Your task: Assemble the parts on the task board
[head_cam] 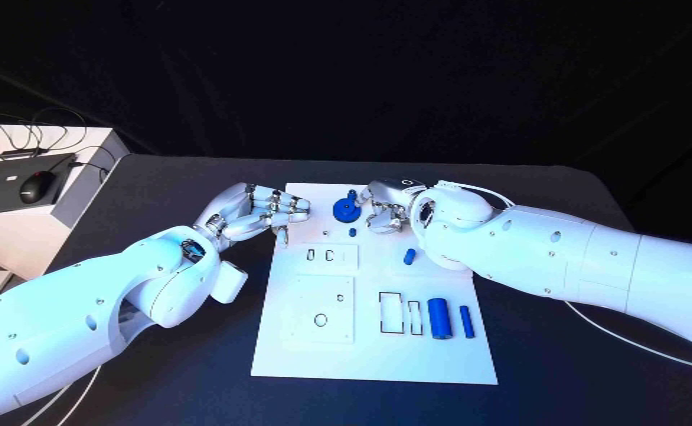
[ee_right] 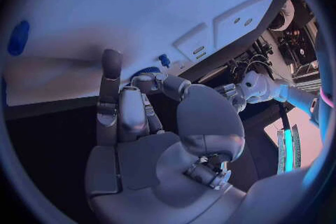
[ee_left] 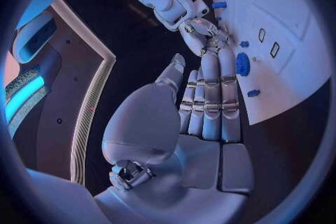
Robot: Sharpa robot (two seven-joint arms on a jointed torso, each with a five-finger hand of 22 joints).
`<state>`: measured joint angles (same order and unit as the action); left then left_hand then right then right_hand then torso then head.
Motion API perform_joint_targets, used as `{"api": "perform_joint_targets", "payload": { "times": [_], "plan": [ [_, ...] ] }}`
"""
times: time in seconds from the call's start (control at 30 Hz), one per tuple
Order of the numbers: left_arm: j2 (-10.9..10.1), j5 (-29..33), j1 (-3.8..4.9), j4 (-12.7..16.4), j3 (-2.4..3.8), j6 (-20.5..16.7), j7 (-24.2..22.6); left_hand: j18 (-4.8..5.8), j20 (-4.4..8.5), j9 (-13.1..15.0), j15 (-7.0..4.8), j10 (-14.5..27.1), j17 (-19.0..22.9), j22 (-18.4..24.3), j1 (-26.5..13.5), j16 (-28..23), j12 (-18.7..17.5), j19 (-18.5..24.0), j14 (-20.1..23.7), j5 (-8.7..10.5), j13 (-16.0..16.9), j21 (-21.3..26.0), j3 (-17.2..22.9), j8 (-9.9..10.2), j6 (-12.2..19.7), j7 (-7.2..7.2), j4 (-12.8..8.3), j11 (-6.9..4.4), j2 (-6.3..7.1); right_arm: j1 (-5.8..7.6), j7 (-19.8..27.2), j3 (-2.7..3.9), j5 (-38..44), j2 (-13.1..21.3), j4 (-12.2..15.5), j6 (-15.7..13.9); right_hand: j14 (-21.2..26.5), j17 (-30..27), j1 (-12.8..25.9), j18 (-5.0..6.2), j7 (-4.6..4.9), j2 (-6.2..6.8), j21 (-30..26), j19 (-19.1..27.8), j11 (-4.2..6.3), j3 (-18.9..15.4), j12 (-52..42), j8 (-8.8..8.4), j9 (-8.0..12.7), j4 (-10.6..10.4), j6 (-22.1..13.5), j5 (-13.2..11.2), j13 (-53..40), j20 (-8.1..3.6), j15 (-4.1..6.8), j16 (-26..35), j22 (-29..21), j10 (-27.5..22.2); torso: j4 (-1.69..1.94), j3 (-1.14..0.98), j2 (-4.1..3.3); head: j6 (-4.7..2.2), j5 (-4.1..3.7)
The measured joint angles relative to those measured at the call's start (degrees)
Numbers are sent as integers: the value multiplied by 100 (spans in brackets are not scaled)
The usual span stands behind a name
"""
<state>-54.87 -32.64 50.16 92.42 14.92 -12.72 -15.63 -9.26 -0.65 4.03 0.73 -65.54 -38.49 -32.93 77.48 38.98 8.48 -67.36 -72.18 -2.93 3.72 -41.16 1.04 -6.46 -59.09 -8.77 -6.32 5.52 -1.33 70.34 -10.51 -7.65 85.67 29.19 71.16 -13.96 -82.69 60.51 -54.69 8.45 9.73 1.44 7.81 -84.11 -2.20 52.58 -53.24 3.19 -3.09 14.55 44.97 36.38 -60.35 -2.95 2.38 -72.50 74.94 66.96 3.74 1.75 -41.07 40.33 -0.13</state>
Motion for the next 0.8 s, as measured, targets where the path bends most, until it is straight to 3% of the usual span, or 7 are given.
{"api": "perform_joint_targets", "payload": {
  "times": [0.33,0.4,0.47,0.5,0.6,0.7,0.8],
  "plan": [
    [0,0,-1,-10,0,0,-2,6,0,0,0,0,9,-31,0,0,-22,0,0,0,0,39,0,0,0,0,0,0,0,0,79,12,-2,250,197,-337,0,0,-247,-10,6,126,0,0,1,-180,34,0,-2,170,-5,-4,6,0,0,0,-1,1,3,1,1,-19,-9],
    [1,0,-2,-19,0,-1,-3,7,0,0,0,0,9,-31,0,-1,-22,0,0,0,0,39,0,0,0,0,0,0,0,0,152,23,-37,331,243,-556,0,-2,-422,-4,30,119,-5,0,1,-473,81,0,-2,168,-30,-1,15,0,0,0,-1,2,2,1,3,-29,-10],
    [2,1,-2,-30,0,-1,-4,8,0,0,0,0,9,-31,0,-1,-22,0,0,0,0,39,0,0,0,0,0,0,0,4,247,38,-95,416,285,-748,0,-36,-826,38,41,-1,-152,1,12,-1492,89,-23,2,21,-43,-139,22,0,0,11,-58,12,0,1,7,-42,-14],
    [2,1,-2,-35,0,-1,-4,8,0,0,0,0,9,-31,0,-1,-22,0,0,0,0,39,0,0,0,0,0,0,0,7,283,44,-119,448,301,-808,0,-45,-901,40,41,-29,-178,1,18,-1666,72,-23,2,-8,-43,-198,22,0,0,23,-82,18,-1,1,7,-44,-16],
    [6,2,-3,-65,0,-2,-5,9,0,0,0,0,13,-31,0,-1,-22,0,0,0,0,39,0,0,0,0,0,0,0,21,498,75,-318,636,385,-1064,-1,-119,-1120,48,-5,-9,-341,16,17,-2784,0,-23,-14,-243,254,-1388,16,16,1,57,-294,111,-3,0,12,-66,-32],
    [11,6,-4,-95,0,-2,-6,10,0,0,10,0,36,-29,0,-1,-22,0,54,0,0,85,0,0,0,0,0,0,0,41,719,94,-592,831,461,-1198,-2,-173,-1294,48,-203,127,-394,21,24,-3472,0,26,-47,-370,596,-2553,33,21,2,101,-483,142,-8,-4,19,-94,-65],
    [17,23,-8,-134,0,-2,-8,12,-48,0,33,1,101,20,0,-127,-22,54,156,0,0,202,0,0,0,0,0,0,0,72,1000,112,-992,1093,525,-1252,-2,-268,-1543,46,-315,142,-394,21,1,-4151,79,35,-57,-539,909,-3219,101,21,2,181,-722,116,-21,-11,31,-122,-92]
  ]
}}
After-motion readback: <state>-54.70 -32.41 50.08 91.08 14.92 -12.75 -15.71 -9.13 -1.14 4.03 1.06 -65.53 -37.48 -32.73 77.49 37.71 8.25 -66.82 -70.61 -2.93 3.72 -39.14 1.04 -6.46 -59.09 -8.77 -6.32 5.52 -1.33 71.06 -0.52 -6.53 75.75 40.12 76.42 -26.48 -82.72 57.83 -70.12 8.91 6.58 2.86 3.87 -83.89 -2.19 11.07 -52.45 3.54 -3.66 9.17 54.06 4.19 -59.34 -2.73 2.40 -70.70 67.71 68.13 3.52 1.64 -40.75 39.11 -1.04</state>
